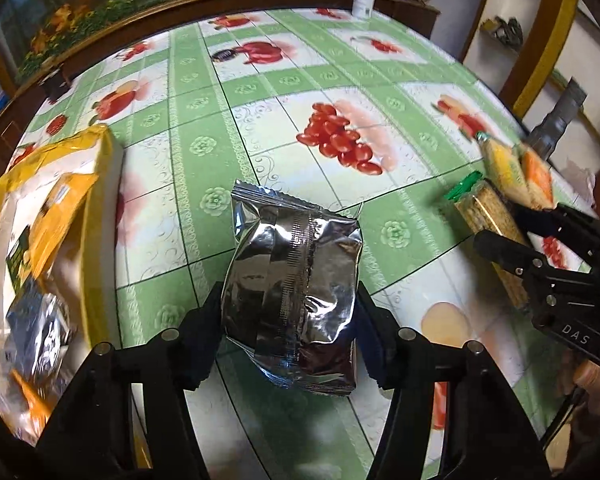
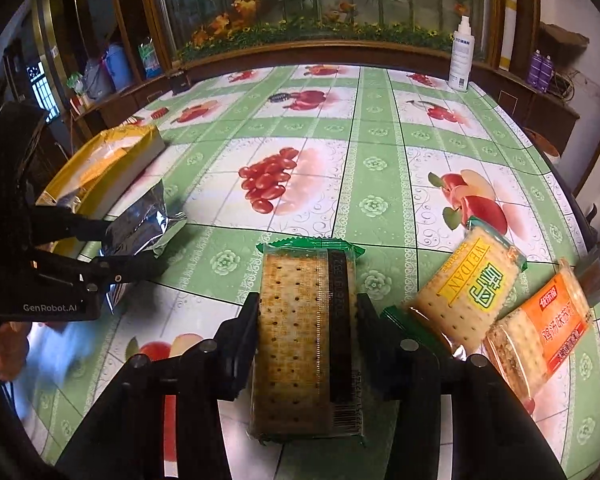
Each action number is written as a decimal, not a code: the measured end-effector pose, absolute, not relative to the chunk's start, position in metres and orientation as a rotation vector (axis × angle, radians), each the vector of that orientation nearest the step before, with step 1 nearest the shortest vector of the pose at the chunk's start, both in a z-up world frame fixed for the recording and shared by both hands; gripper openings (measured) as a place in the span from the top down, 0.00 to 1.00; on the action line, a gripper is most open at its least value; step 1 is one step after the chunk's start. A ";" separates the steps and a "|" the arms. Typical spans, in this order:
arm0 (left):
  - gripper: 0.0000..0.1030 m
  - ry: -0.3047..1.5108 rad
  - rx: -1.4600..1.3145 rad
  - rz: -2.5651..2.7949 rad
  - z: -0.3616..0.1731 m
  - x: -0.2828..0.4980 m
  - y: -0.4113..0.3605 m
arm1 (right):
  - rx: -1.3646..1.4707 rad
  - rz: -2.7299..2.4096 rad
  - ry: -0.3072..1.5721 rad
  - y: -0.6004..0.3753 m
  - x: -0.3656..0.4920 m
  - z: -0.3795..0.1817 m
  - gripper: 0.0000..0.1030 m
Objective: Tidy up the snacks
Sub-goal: 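Carry silver foil bag and cracker pack over the tray with both tools, then lower silver foil bag and cracker pack into the tray, open both tools, then move left tool to yellow-green cracker pack while right tool moves to orange cracker pack, then grasp yellow-green cracker pack with left tool while right tool grasps orange cracker pack, then carry both cracker packs over the tray with both tools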
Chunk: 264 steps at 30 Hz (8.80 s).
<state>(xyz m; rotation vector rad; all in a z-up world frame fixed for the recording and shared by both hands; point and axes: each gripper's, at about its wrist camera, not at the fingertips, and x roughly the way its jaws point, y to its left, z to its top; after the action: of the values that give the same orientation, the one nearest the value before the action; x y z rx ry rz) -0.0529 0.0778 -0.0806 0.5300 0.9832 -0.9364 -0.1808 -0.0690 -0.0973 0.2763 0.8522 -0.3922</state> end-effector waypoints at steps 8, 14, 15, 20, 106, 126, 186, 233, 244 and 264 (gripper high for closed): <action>0.44 0.884 0.439 -0.754 -0.049 -0.066 0.114 | 0.460 -0.254 0.735 -0.070 -0.196 -0.075 0.54; 0.44 0.825 0.383 -0.659 -0.032 -0.073 0.141 | 0.499 -0.171 0.693 -0.052 -0.190 -0.064 0.54; 0.43 0.812 0.378 -0.644 -0.029 -0.073 0.144 | 0.504 -0.156 0.685 -0.049 -0.189 -0.062 0.54; 0.43 0.758 0.336 -0.569 -0.020 -0.070 0.169 | 0.497 -0.093 0.663 -0.029 -0.179 -0.051 0.54; 0.43 0.769 0.204 -0.216 -0.059 0.044 0.257 | 0.280 0.113 0.780 0.070 0.083 -0.067 0.54; 0.40 0.774 0.169 -0.218 -0.056 0.044 0.266 | 0.220 0.077 0.777 0.079 0.091 -0.060 0.38; 0.27 0.769 0.474 -0.895 -0.032 -0.151 0.009 | 0.613 -0.868 0.736 -0.204 -0.276 -0.107 0.20; 0.57 0.794 0.406 -0.656 -0.042 -0.095 0.080 | 0.516 -0.384 0.674 -0.121 -0.253 -0.067 0.47; 0.57 0.760 0.308 -0.507 -0.029 -0.070 0.167 | 0.495 -0.157 0.677 -0.043 -0.182 -0.052 0.47; 0.56 0.742 0.209 -0.368 -0.023 -0.032 0.239 | 0.422 0.039 0.711 0.034 -0.105 -0.035 0.47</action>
<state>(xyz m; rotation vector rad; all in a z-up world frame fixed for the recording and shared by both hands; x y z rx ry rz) -0.0318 0.2395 -0.0231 0.2088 0.7420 -0.3683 -0.1051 0.0341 -0.0350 0.4216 0.7106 0.0390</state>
